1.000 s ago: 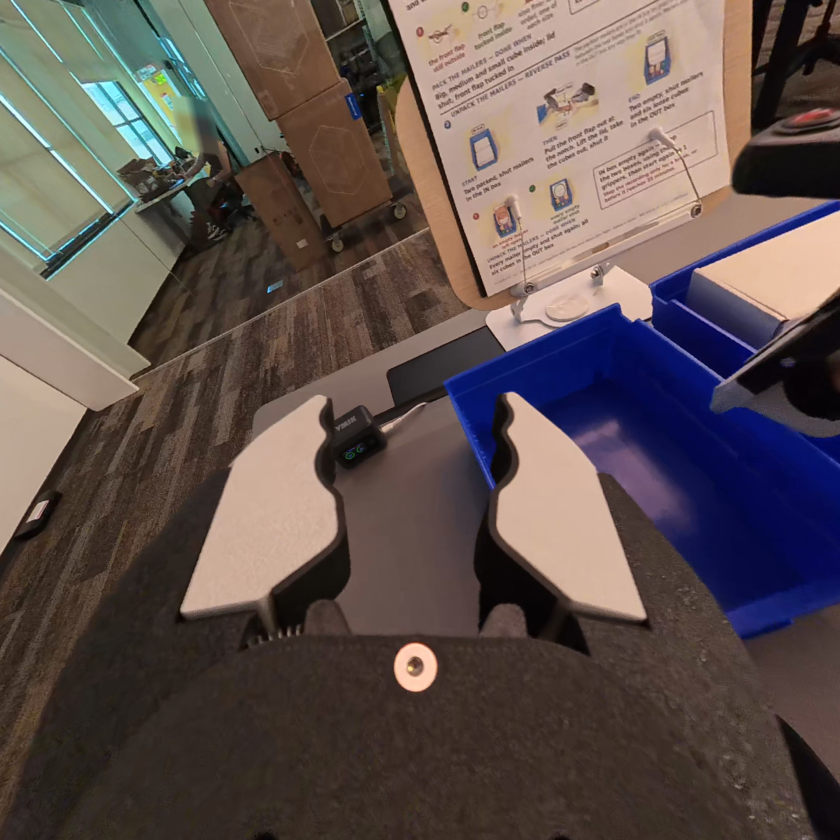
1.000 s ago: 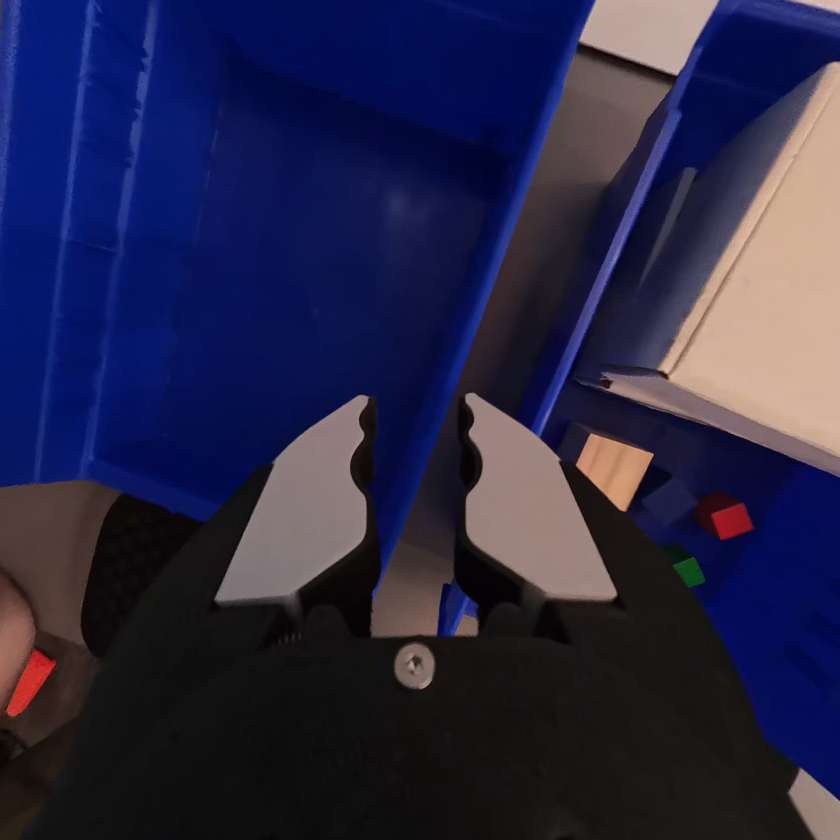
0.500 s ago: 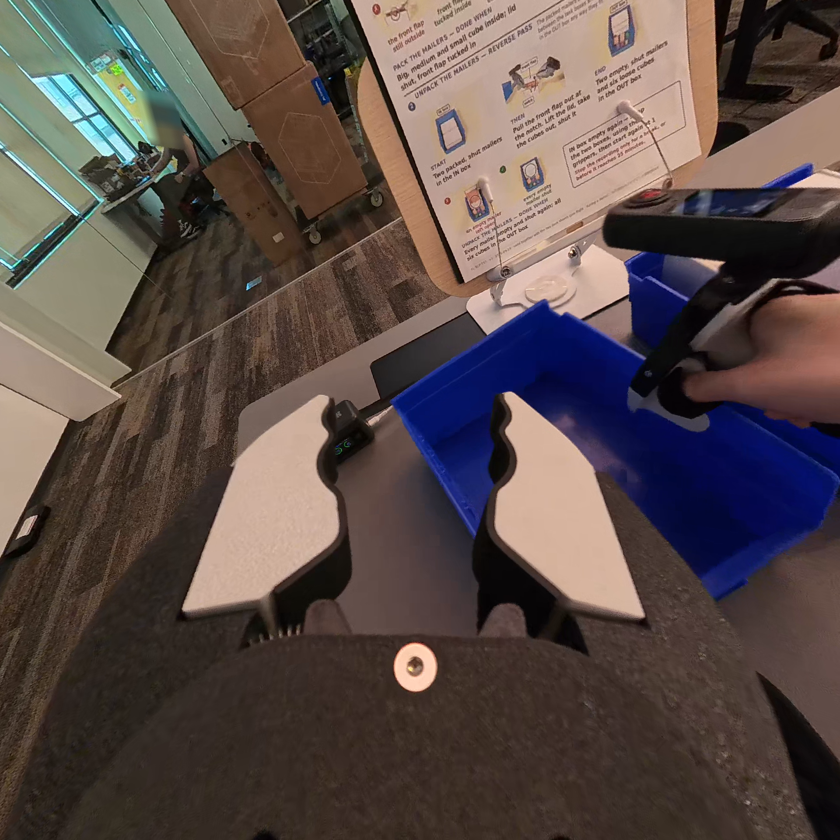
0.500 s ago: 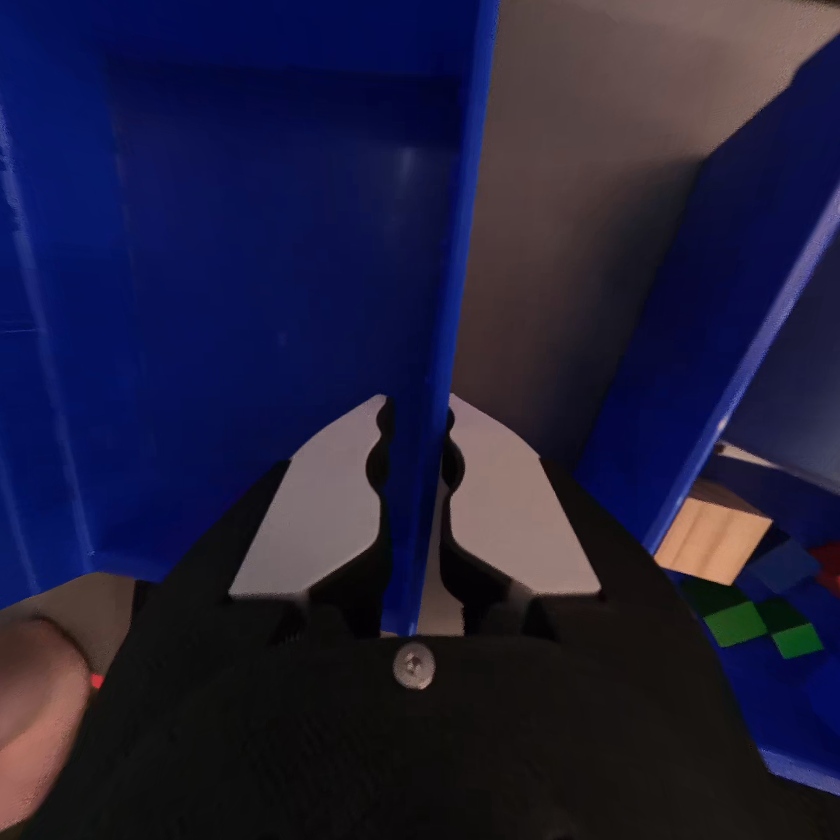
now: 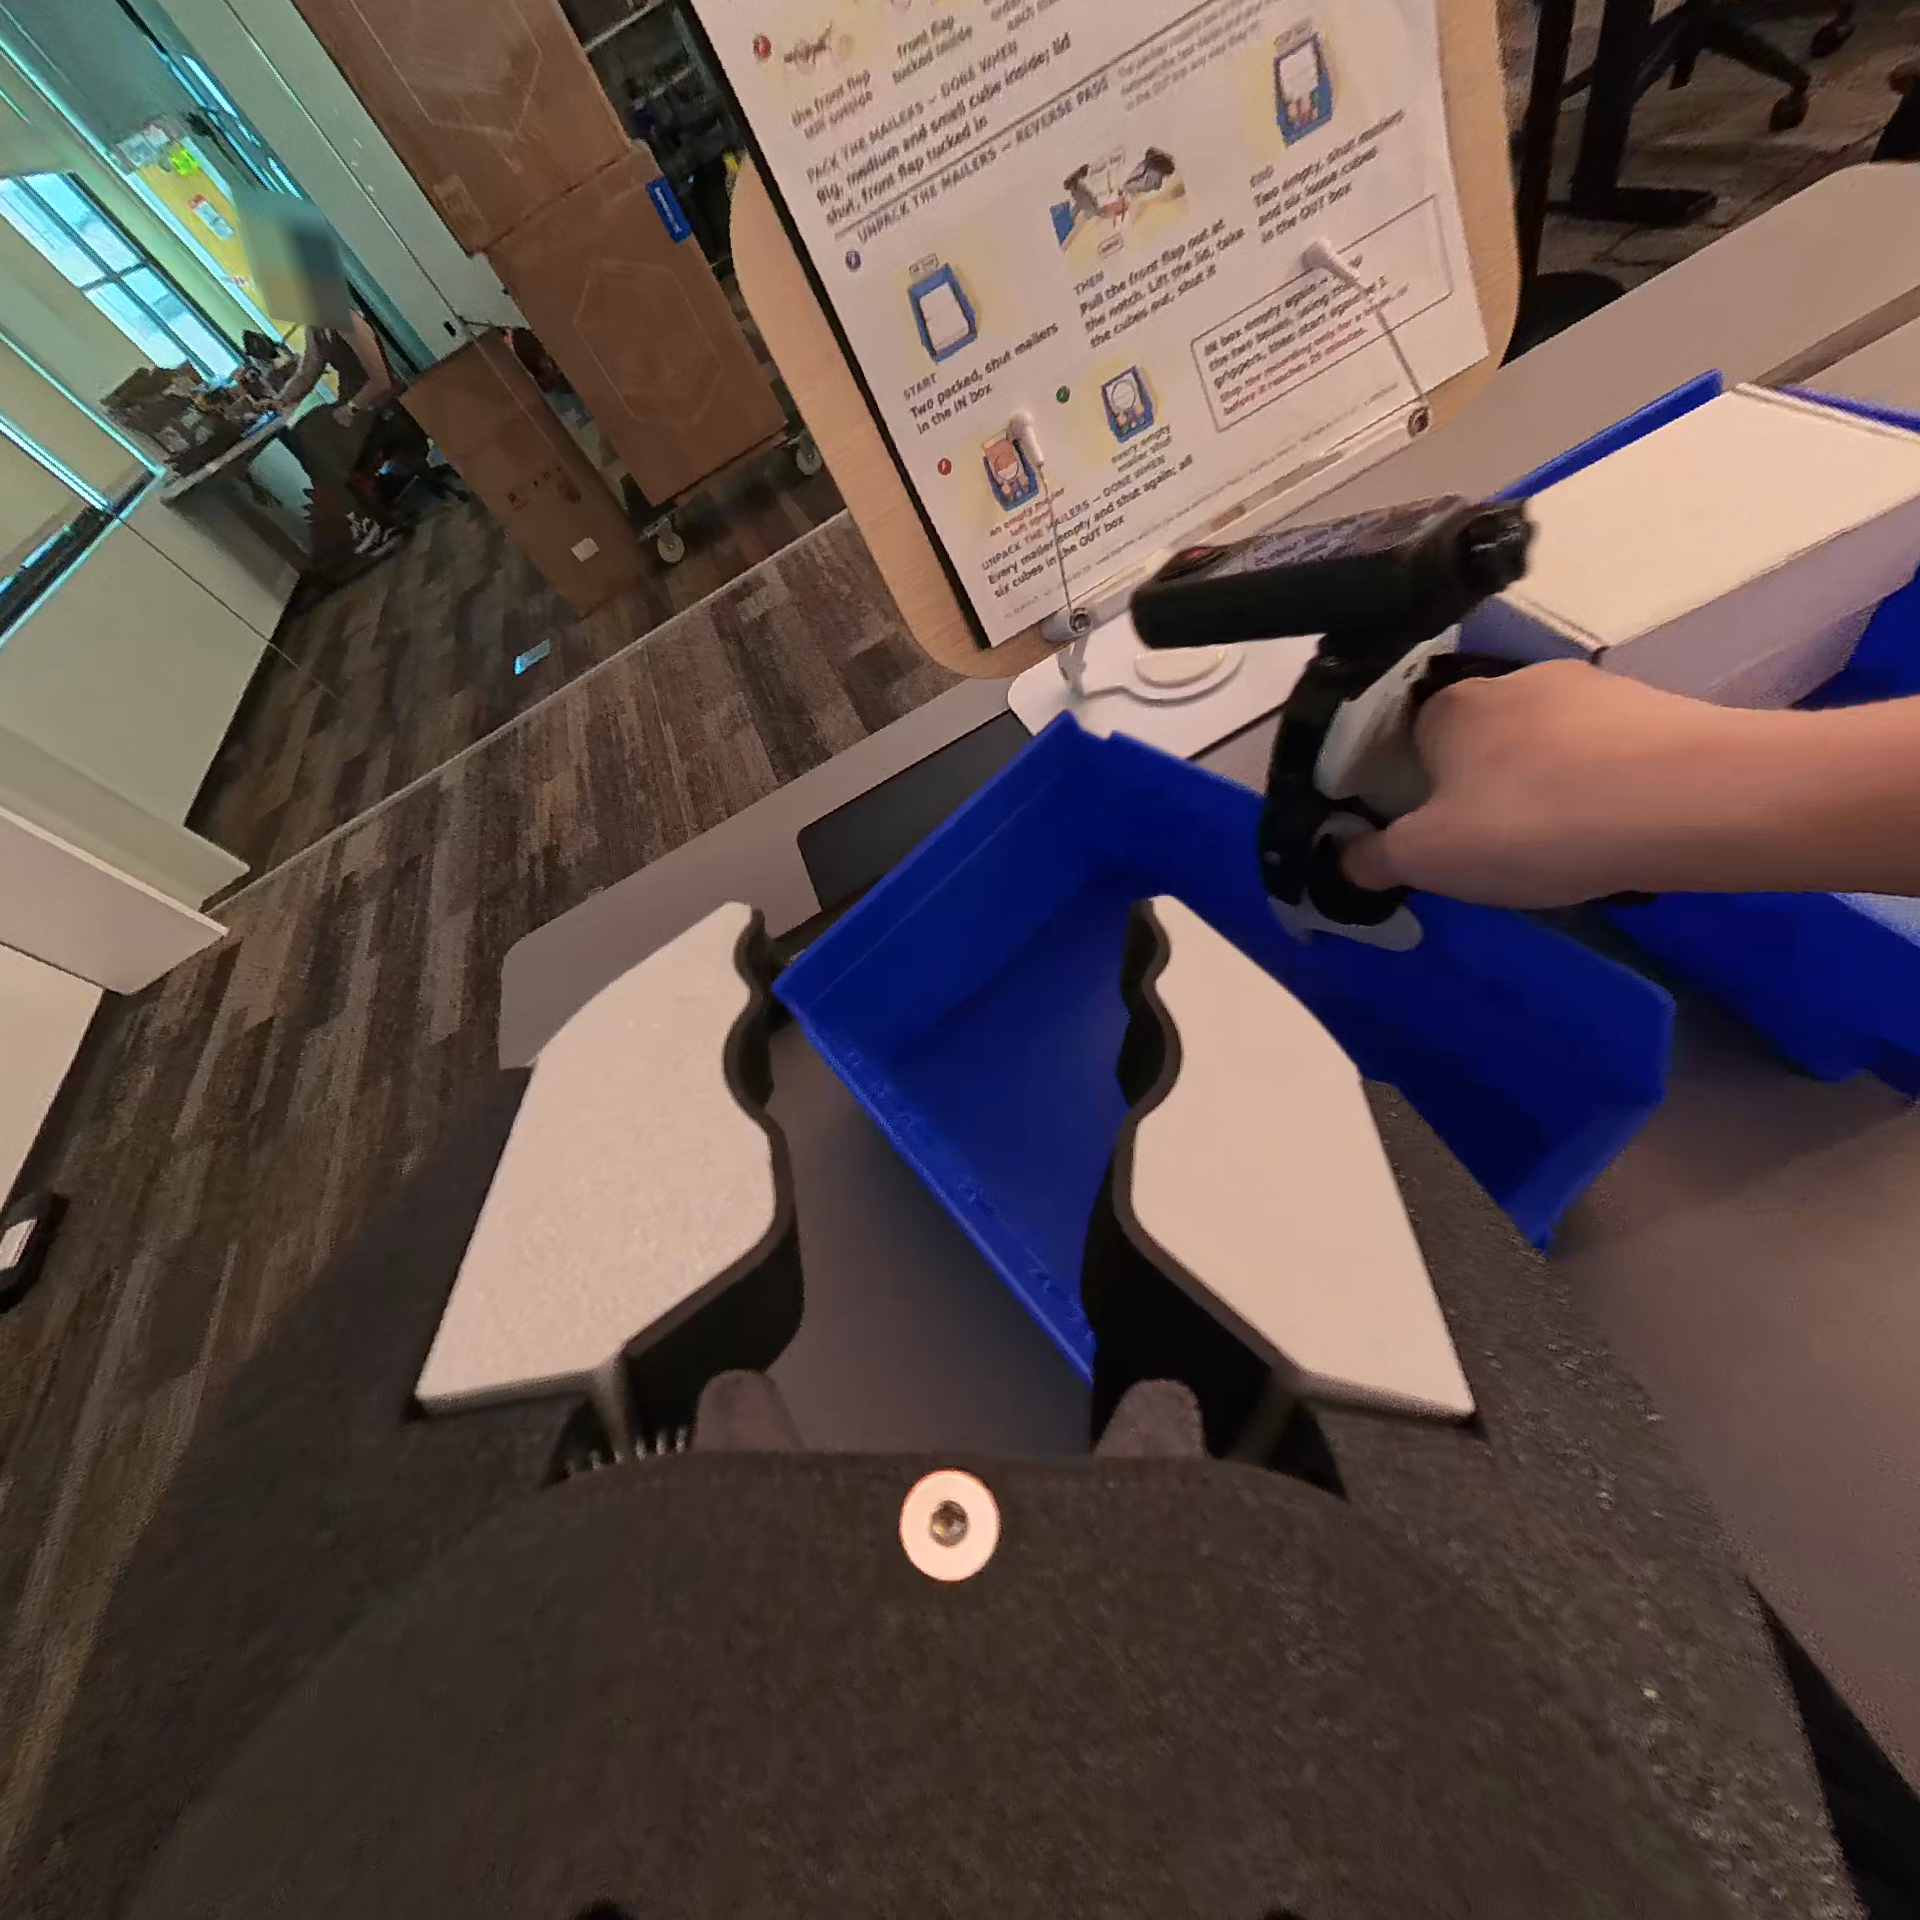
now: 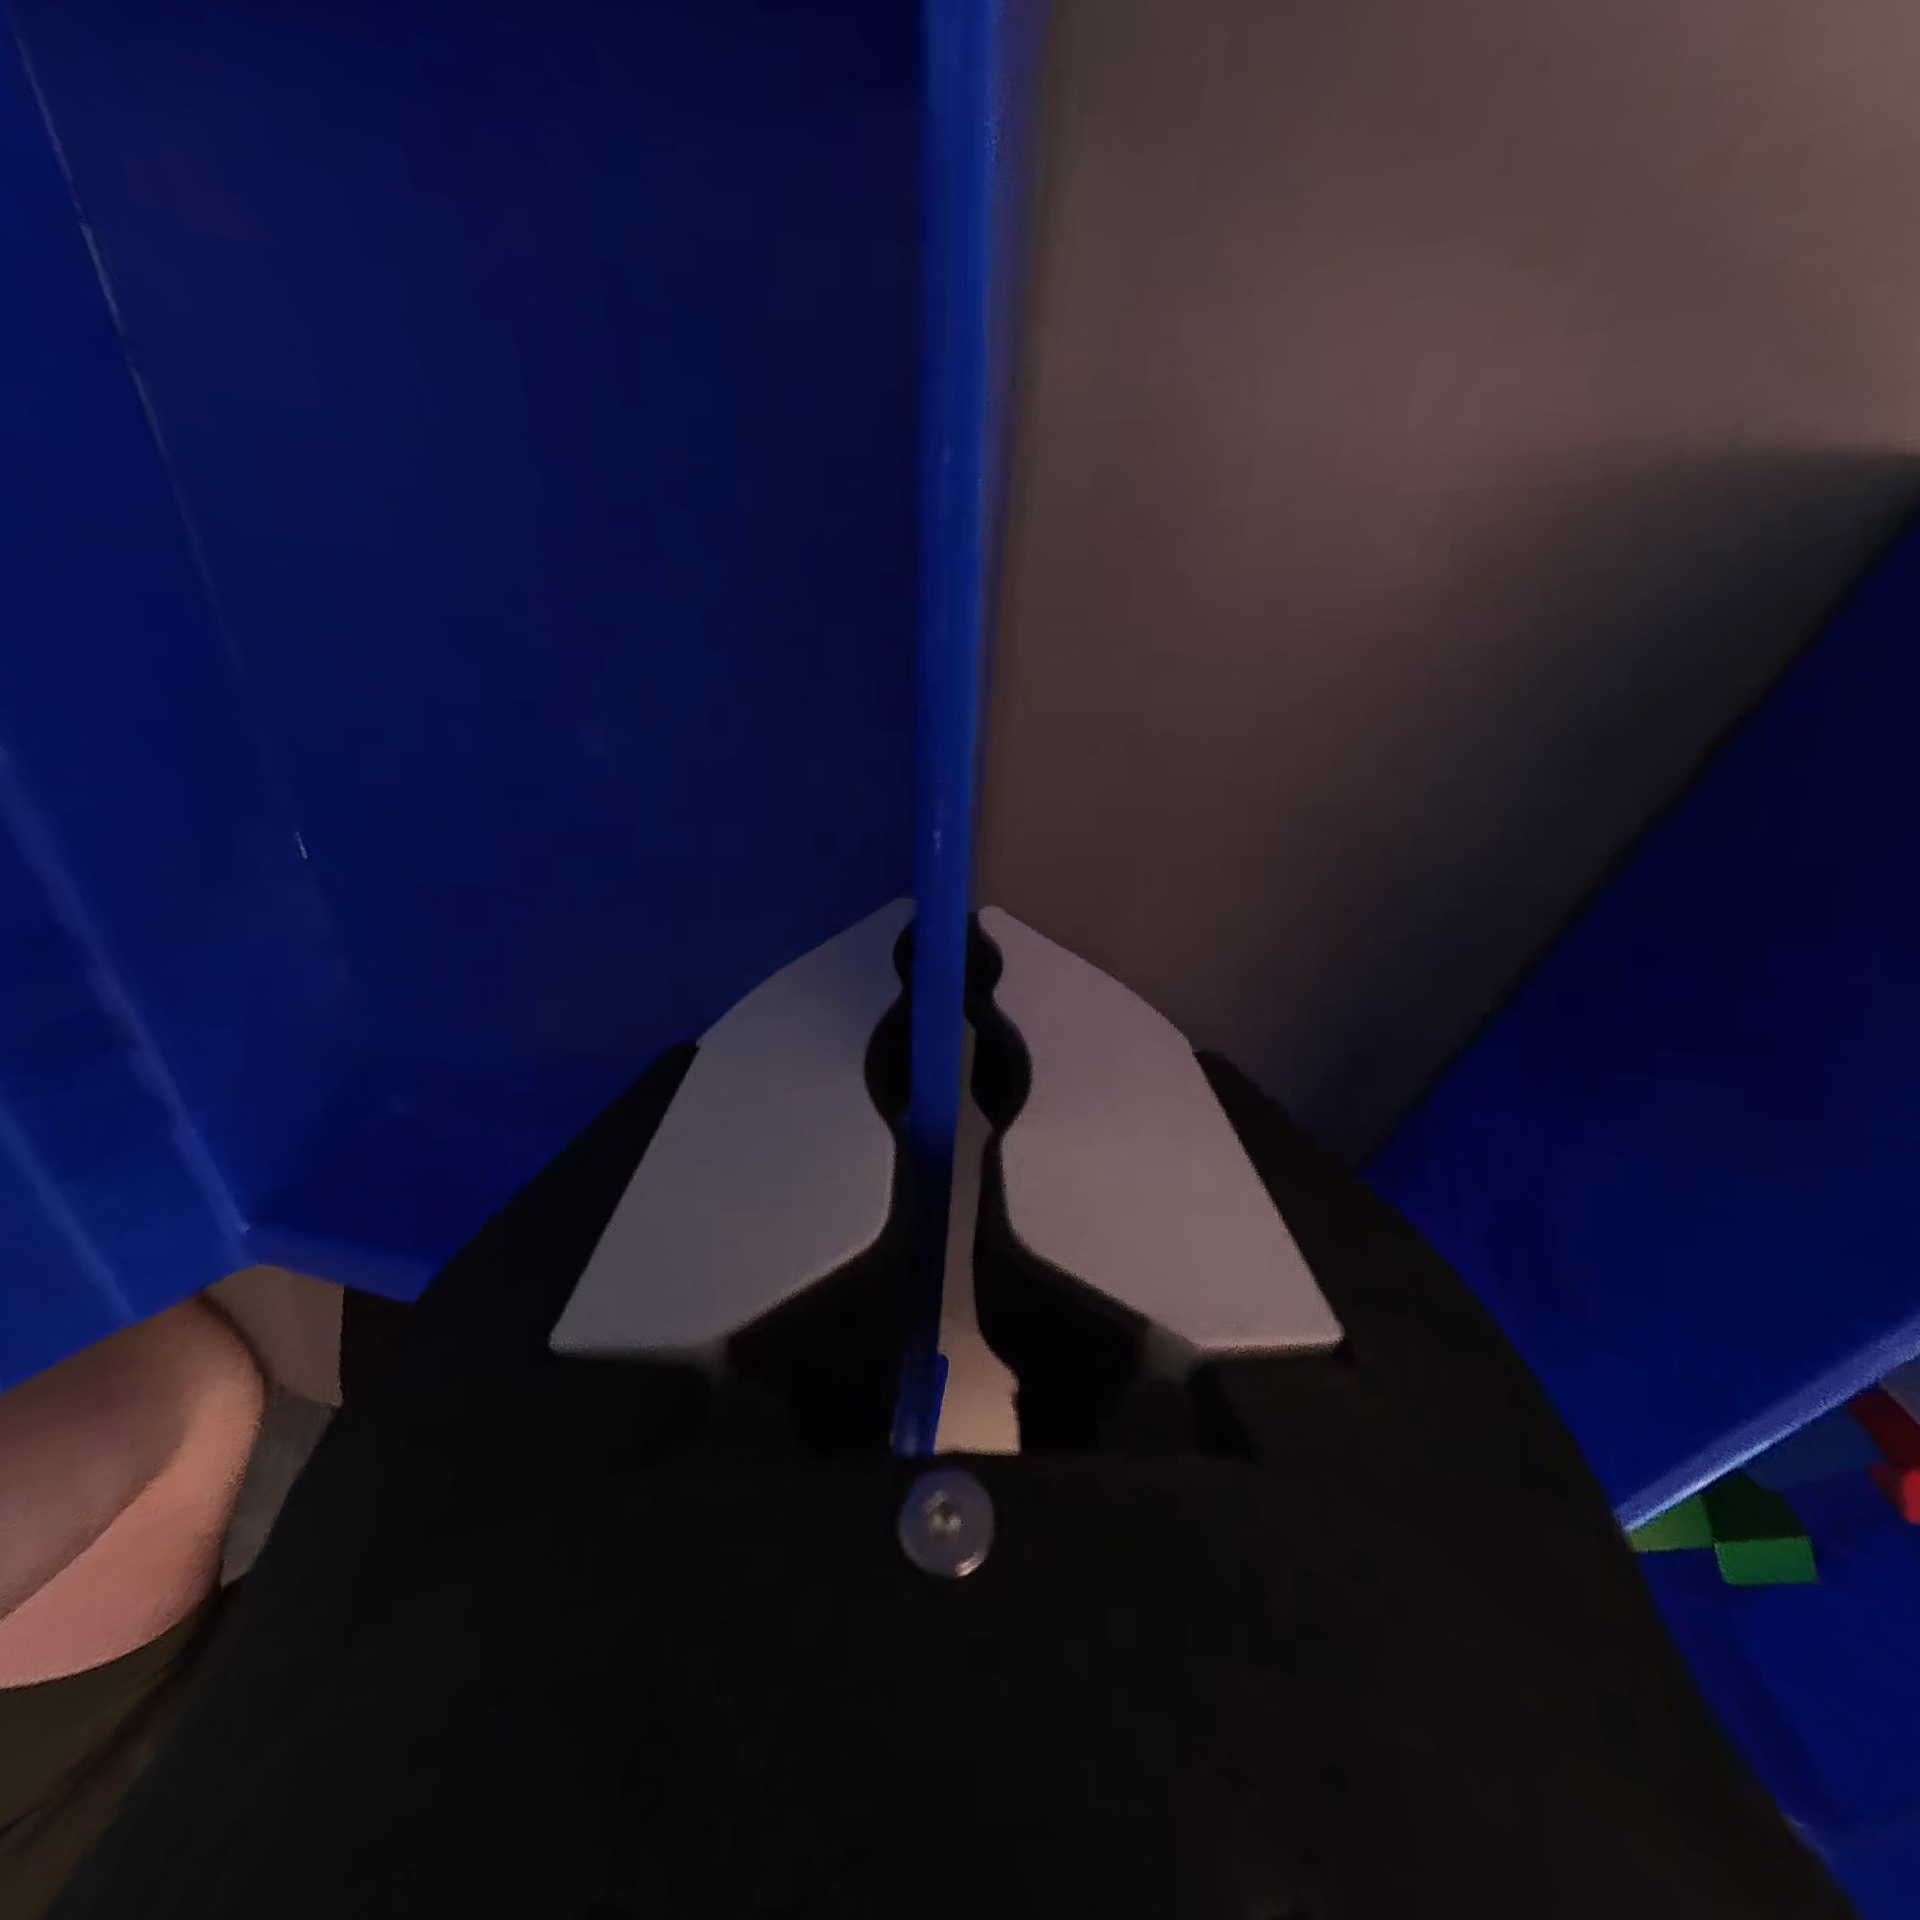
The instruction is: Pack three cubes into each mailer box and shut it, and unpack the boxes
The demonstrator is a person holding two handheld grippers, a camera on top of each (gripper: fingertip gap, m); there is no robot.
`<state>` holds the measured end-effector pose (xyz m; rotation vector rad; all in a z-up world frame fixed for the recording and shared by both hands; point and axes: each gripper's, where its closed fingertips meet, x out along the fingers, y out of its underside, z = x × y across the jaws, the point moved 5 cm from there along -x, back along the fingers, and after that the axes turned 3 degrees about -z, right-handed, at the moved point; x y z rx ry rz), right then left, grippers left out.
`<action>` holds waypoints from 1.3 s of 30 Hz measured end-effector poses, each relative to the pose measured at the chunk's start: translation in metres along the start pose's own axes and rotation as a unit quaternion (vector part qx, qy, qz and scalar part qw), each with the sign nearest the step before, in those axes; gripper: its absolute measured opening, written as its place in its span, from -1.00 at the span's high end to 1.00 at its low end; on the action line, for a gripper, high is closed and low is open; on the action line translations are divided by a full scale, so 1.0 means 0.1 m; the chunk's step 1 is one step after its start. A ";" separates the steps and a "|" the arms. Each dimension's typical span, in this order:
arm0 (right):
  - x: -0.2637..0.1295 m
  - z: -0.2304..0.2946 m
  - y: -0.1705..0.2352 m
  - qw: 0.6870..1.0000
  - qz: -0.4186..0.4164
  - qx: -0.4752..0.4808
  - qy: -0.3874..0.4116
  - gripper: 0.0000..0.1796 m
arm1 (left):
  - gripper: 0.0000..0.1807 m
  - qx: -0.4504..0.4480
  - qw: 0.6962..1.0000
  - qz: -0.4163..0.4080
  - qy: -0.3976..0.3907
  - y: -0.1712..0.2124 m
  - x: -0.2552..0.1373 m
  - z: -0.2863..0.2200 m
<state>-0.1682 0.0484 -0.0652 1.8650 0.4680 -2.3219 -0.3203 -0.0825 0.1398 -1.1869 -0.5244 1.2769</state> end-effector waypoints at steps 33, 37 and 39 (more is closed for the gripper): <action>-3.17 -3.73 2.69 0.949 -0.128 0.287 -0.004 0.94 | 0.25 -0.042 0.957 -0.020 0.285 -0.11 -0.32 -0.97; -2.86 -4.19 3.13 0.938 -0.130 0.322 -0.023 0.94 | 0.26 -0.071 0.926 0.056 0.368 0.05 0.05 -1.40; -2.71 -4.34 3.27 0.935 -0.131 0.327 -0.030 0.93 | 0.26 -0.080 0.916 0.093 0.382 0.18 0.25 -1.56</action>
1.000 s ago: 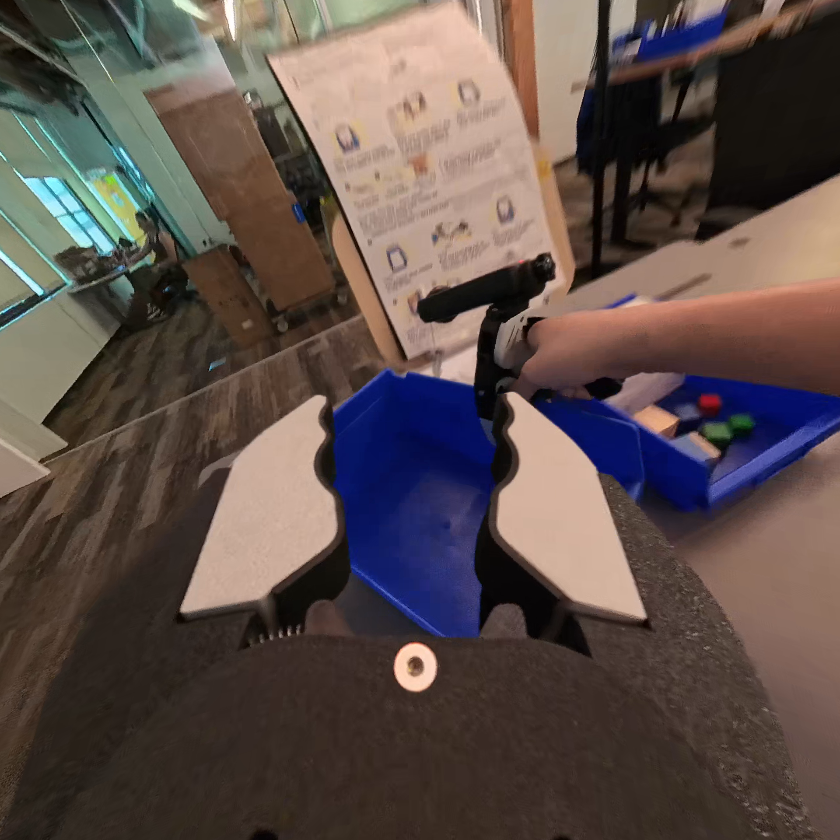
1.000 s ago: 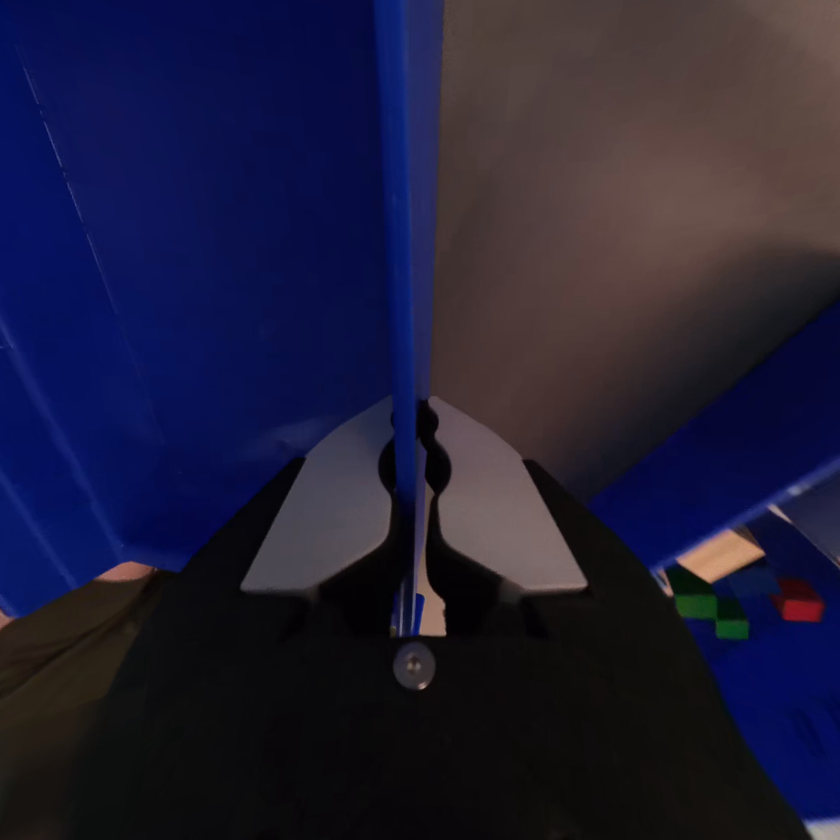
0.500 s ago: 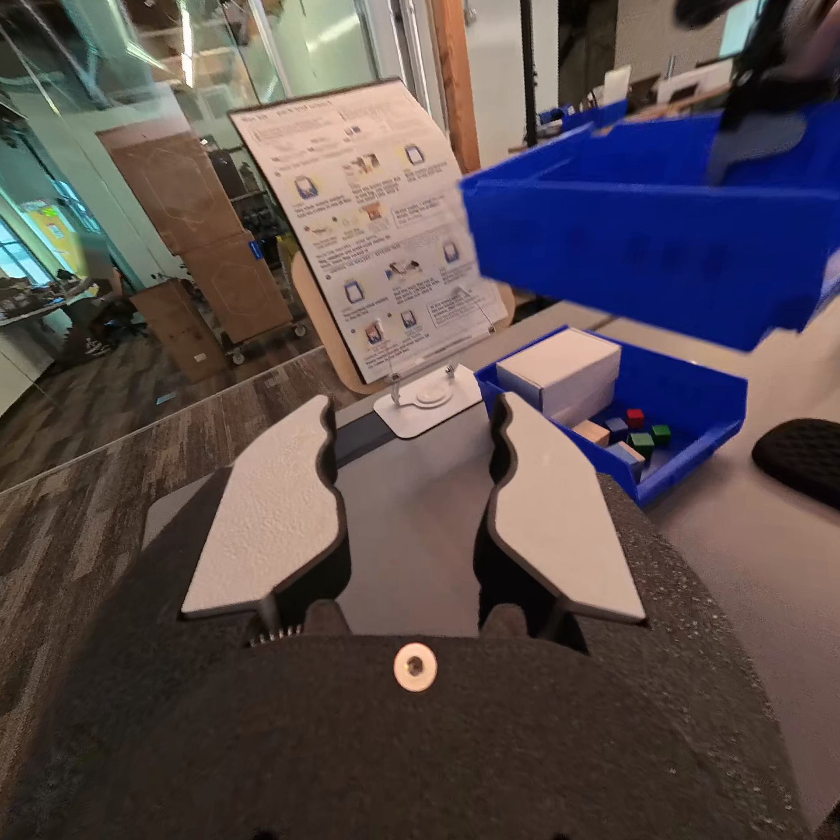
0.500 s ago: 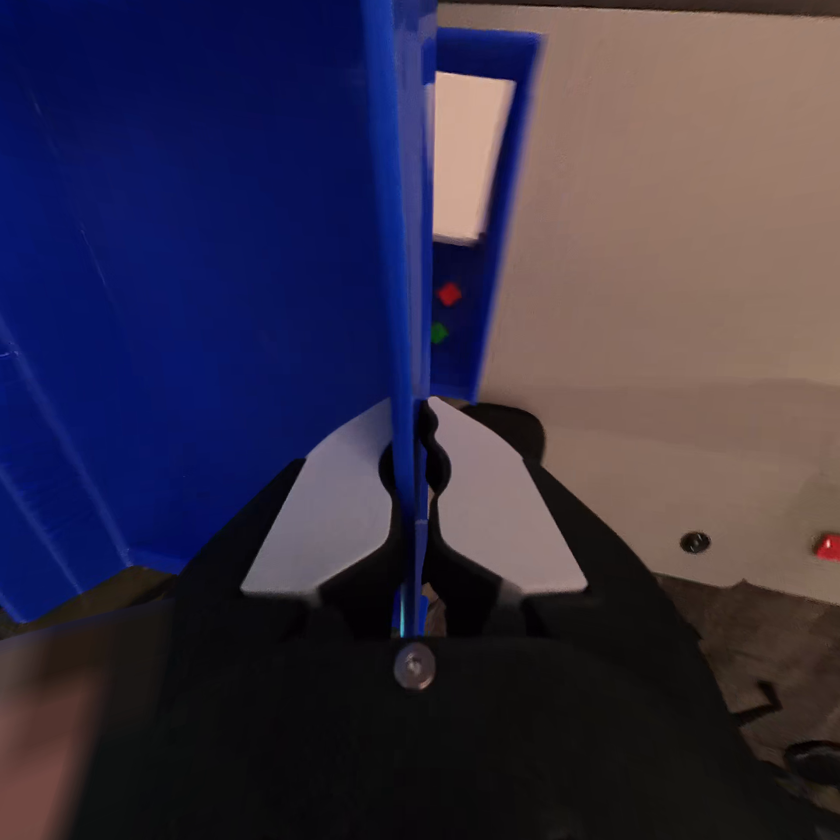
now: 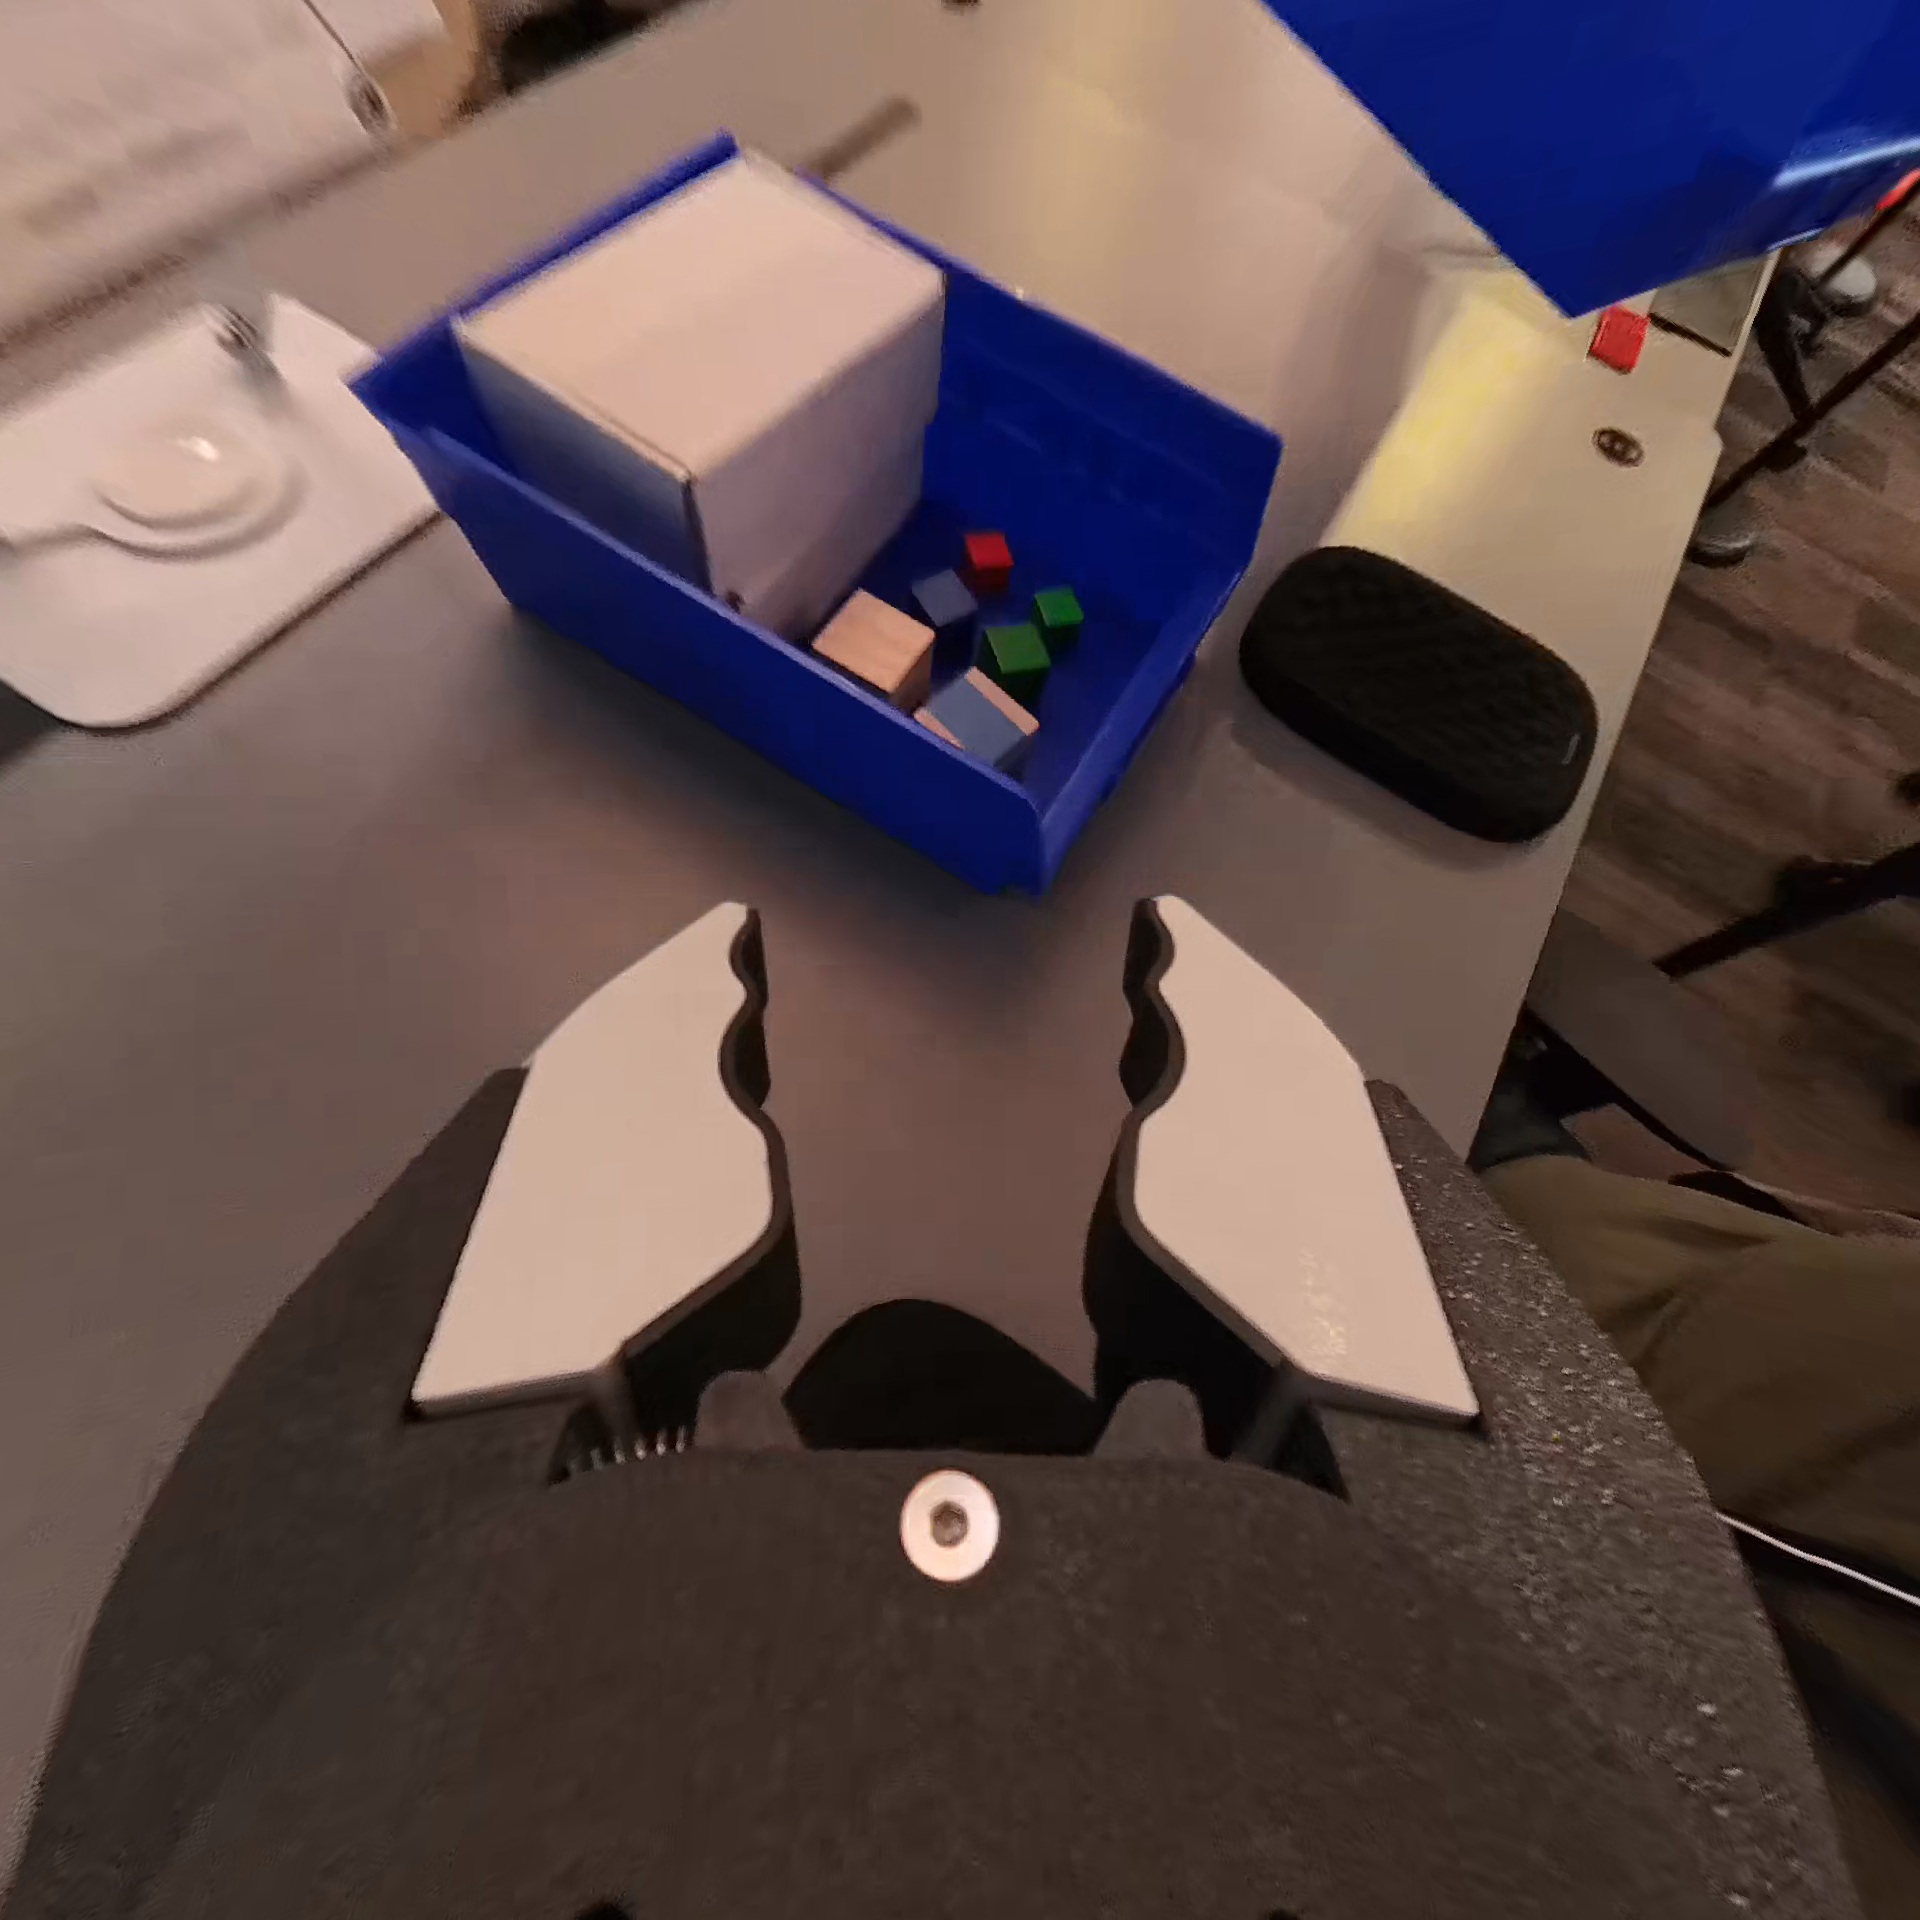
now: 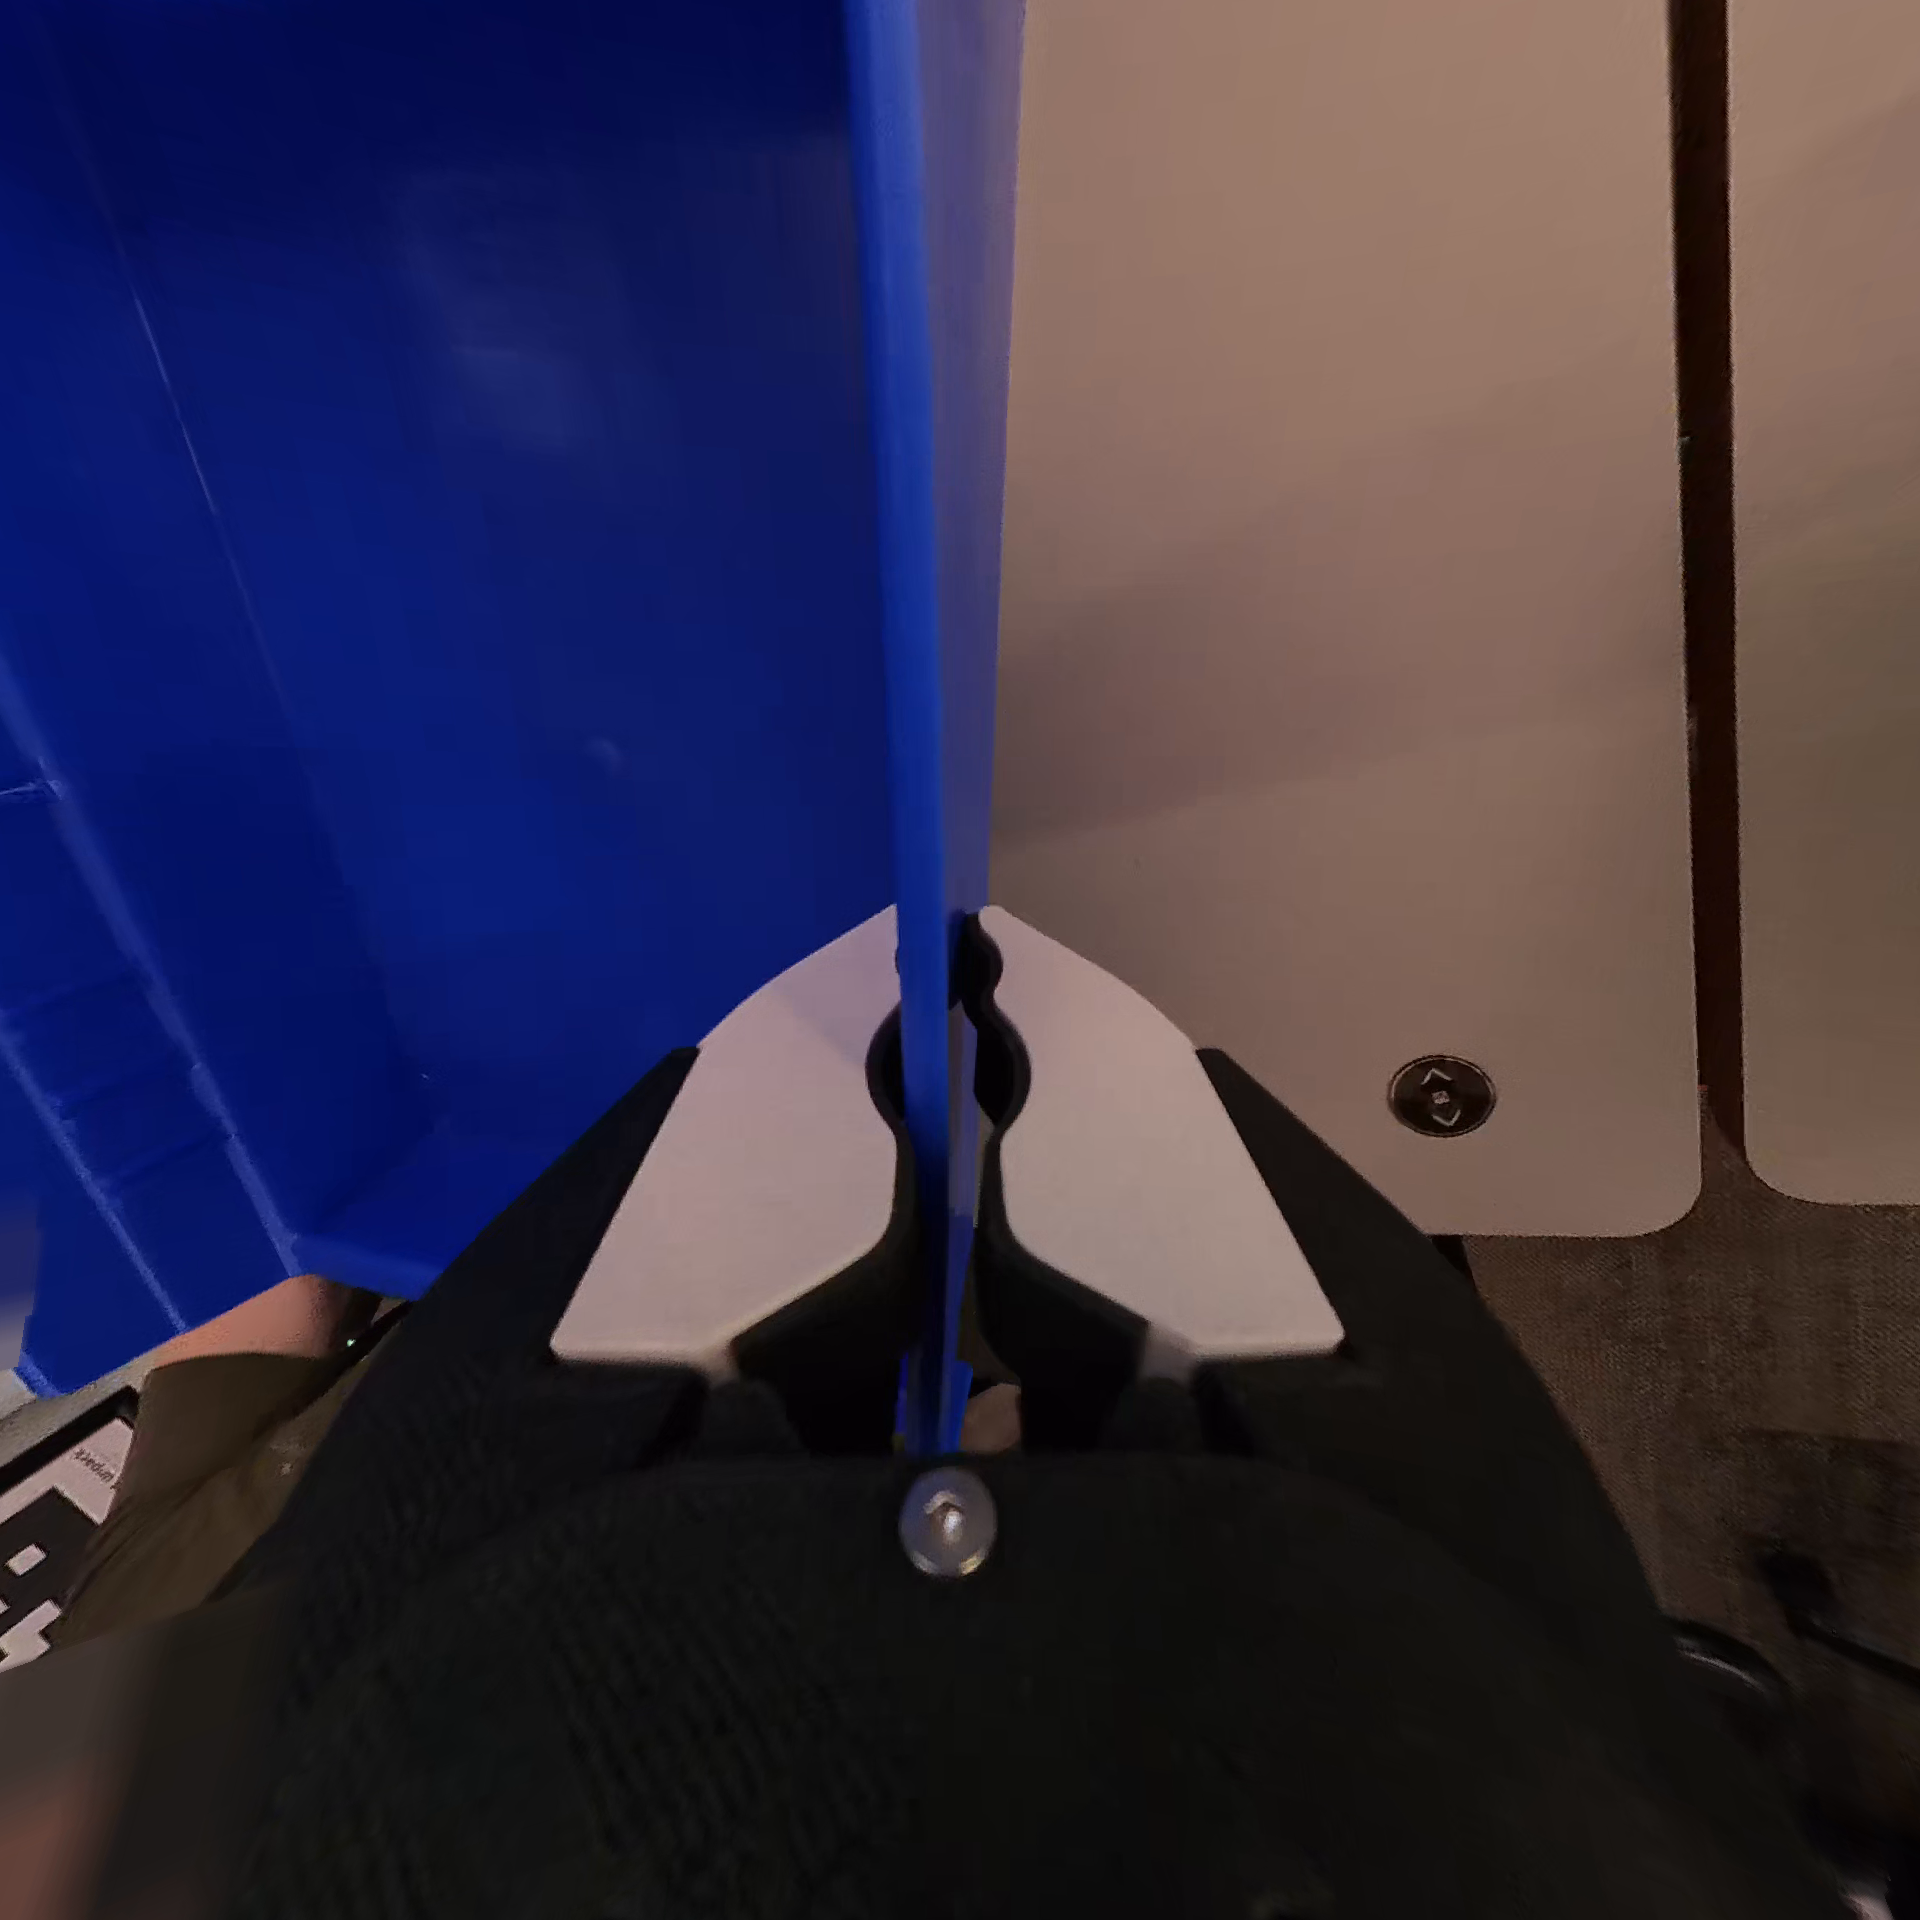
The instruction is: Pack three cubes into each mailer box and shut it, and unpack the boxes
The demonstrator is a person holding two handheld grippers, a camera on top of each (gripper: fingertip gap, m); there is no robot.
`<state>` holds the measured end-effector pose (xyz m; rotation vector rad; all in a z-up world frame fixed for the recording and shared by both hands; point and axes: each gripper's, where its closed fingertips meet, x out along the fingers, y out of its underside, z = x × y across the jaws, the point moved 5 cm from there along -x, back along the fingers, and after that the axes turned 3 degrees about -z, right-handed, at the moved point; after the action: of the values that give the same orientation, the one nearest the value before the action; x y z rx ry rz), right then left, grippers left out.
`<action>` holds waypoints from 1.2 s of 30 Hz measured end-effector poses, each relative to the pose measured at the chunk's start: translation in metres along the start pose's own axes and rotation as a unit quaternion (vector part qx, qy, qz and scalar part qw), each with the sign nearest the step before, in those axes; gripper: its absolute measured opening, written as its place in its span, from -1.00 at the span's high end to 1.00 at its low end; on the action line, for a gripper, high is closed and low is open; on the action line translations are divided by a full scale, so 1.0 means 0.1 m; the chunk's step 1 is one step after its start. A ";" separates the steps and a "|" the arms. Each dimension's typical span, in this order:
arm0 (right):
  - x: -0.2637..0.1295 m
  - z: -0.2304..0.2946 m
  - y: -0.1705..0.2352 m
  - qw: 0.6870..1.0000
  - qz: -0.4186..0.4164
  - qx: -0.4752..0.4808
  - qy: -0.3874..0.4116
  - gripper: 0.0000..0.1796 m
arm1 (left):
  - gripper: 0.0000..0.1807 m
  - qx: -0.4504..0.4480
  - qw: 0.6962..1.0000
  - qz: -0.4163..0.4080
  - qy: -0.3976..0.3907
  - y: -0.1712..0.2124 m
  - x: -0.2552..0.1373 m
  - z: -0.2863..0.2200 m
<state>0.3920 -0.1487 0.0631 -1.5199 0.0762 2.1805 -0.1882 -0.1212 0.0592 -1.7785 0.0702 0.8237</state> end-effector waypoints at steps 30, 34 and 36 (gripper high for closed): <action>0.51 -0.69 0.26 0.995 0.024 -0.091 0.024 0.90 | 0.73 -0.260 0.906 0.301 -0.143 -0.27 1.94 0.89; 0.66 -0.68 0.34 0.992 0.046 -0.111 0.030 0.91 | 0.90 -0.261 0.897 0.329 -0.138 -0.29 1.98 0.93; 0.73 -0.67 0.36 0.991 0.053 -0.117 0.027 0.90 | 0.90 -0.249 0.897 0.340 -0.131 -0.29 1.97 0.94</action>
<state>0.4159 -0.1755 -0.0355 -1.7389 -0.0875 2.2979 -0.0731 0.0382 -0.0400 -2.1251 0.3454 1.7035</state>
